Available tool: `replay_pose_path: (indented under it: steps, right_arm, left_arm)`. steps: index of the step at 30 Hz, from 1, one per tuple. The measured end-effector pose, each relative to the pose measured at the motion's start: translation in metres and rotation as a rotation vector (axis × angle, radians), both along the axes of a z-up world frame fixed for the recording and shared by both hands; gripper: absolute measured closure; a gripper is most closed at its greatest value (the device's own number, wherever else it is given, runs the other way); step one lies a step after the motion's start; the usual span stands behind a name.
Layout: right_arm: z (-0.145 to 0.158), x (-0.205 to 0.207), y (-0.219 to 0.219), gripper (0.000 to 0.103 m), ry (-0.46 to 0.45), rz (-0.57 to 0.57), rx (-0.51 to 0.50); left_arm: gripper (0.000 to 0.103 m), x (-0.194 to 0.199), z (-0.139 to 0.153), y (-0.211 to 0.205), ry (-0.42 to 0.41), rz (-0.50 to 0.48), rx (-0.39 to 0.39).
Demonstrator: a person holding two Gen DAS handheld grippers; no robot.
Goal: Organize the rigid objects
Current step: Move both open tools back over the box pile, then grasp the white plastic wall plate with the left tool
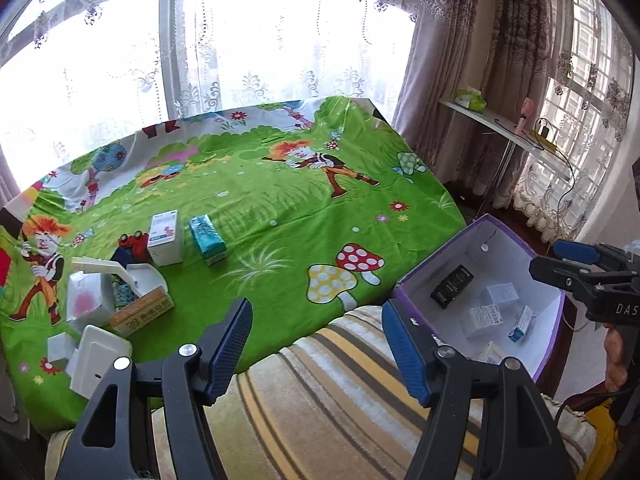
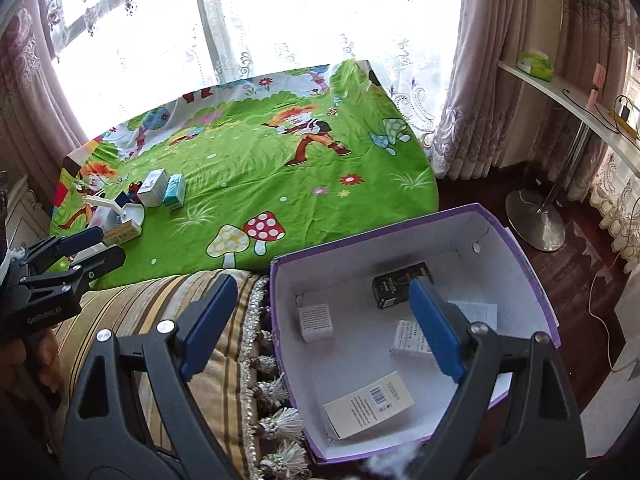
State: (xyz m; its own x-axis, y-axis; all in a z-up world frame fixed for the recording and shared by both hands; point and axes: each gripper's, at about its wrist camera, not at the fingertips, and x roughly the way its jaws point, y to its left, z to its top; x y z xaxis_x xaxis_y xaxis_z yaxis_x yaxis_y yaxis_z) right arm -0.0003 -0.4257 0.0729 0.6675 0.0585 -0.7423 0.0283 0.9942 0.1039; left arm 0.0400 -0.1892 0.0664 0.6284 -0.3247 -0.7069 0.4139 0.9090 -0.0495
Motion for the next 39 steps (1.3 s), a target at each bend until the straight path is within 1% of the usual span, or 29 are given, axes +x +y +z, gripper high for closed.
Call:
replay_pose_path:
  steps: [4,6,8,11,15,18,20,23,26,31,36,39]
  right_arm:
    - [0.0,0.008,0.019,0.014,0.018,0.059,0.048]
    - [0.0,0.012,0.032,0.014,0.028,0.096,0.052]
    - [-0.002,0.016,0.046,0.014,0.039,0.142,0.044]
    - [-0.007,0.017,0.067,0.014,0.052,0.215,0.036]
    - [-0.016,0.023,0.088,0.014,0.077,0.276,0.037]
    - [-0.021,0.029,0.098,0.013,0.094,0.291,0.047]
    - [-0.023,0.035,0.103,0.014,0.105,0.298,0.063]
    - [-0.024,0.041,0.112,0.014,0.109,0.305,0.062]
    - [-0.027,0.043,0.118,0.014,0.114,0.321,0.073]
    - [-0.034,0.045,0.117,0.014,0.137,0.327,0.099]
    - [-0.038,0.048,0.114,0.014,0.156,0.311,0.122]
    - [-0.04,0.049,0.115,0.014,0.166,0.311,0.122]
  left_arm:
    - [0.035,0.0,-0.007,0.021,0.003,0.036,0.052]
    - [0.035,0.0,-0.01,0.032,0.009,0.057,0.078]
    - [0.035,0.0,-0.013,0.044,-0.001,0.088,0.124]
    - [0.035,0.0,-0.02,0.062,-0.013,0.125,0.218]
    - [0.035,0.011,-0.033,0.087,0.025,0.163,0.284]
    - [0.034,0.021,-0.039,0.106,0.052,0.188,0.316]
    - [0.027,0.028,-0.044,0.116,0.073,0.203,0.329]
    - [0.024,0.036,-0.054,0.123,0.081,0.213,0.409]
    - [0.023,0.046,-0.065,0.128,0.11,0.227,0.461]
    - [0.023,0.06,-0.082,0.127,0.118,0.249,0.588]
    - [0.023,0.068,-0.095,0.123,0.149,0.237,0.643]
    - [0.023,0.072,-0.099,0.122,0.143,0.245,0.672]
